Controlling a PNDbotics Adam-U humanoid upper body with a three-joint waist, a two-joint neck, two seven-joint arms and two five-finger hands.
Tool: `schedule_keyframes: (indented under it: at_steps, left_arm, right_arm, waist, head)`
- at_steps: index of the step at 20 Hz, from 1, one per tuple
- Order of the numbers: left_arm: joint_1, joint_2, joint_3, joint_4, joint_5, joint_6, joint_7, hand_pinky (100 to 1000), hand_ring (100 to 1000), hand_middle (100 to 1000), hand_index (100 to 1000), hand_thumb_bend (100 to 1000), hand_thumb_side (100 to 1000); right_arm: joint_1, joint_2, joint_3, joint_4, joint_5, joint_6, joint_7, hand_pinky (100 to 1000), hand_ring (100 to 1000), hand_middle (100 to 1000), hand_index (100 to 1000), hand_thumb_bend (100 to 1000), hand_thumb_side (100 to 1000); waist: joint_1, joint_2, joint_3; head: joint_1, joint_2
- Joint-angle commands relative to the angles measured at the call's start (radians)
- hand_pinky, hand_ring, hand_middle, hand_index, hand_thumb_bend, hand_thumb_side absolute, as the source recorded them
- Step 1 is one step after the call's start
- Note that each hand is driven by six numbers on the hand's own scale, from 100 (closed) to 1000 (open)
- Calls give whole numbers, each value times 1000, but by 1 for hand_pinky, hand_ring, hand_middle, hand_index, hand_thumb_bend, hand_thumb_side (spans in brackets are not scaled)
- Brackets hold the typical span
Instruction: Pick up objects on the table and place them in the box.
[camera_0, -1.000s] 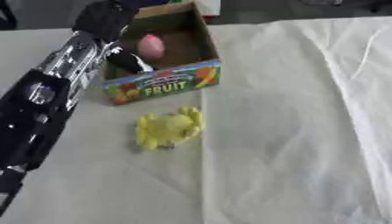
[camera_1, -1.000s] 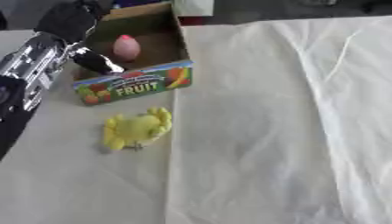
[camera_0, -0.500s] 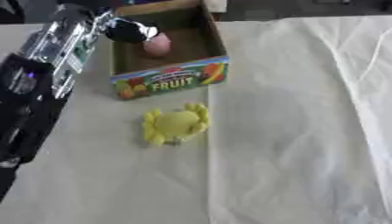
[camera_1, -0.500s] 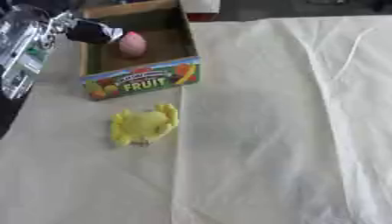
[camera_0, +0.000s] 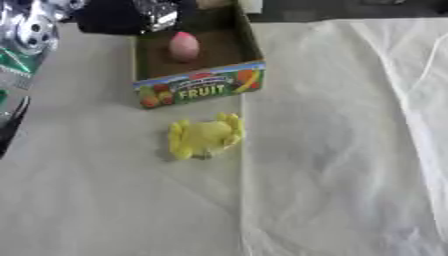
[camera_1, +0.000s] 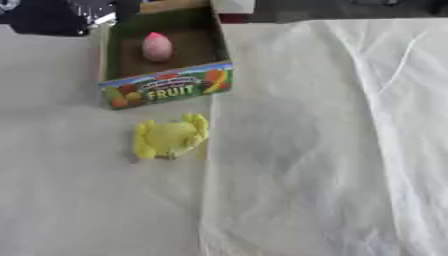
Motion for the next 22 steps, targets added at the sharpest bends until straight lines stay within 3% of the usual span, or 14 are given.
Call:
schedule_keyframes:
  at_steps: [1, 5, 10, 18, 22]
  left_arm:
    - [5, 52, -3, -102, 64, 26, -57, 527, 760, 728, 865, 641, 874]
    - [31, 71, -32, -145, 136, 46, -108, 520, 755, 733, 867, 645, 911]
    - [59, 71, -98, -147, 198, 21, -167, 531, 758, 741, 872, 662, 931]
    - [79, 66, -197, -147, 190, -22, -286, 557, 769, 759, 926, 695, 941]
    - [94, 68, -217, -147, 159, -21, -325, 565, 774, 764, 921, 711, 948]
  right_arm:
    - [-5, -28, -15, -19, 7, 0, -6, 637, 663, 536, 712, 100, 636]
    - [-5, -30, -16, -19, 8, -2, -7, 637, 663, 537, 712, 100, 634]
    - [-6, -28, -14, -19, 7, -3, -6, 637, 663, 537, 712, 100, 635]
    - [-7, -27, -14, -19, 6, -4, -5, 637, 663, 537, 712, 100, 635]
    - [-6, -25, -14, -19, 5, -5, -5, 638, 663, 537, 712, 100, 636]
  waist:
    - [-2, -29, 4]
    - [-4, -35, 10]
    - [-6, -40, 16]
    - [-8, -44, 20]
    - [-9, -44, 20]
  head:
    - [-6, 10]
    - [-11, 12]
    - [-11, 14]
    - [-12, 10]
    - [-12, 7]
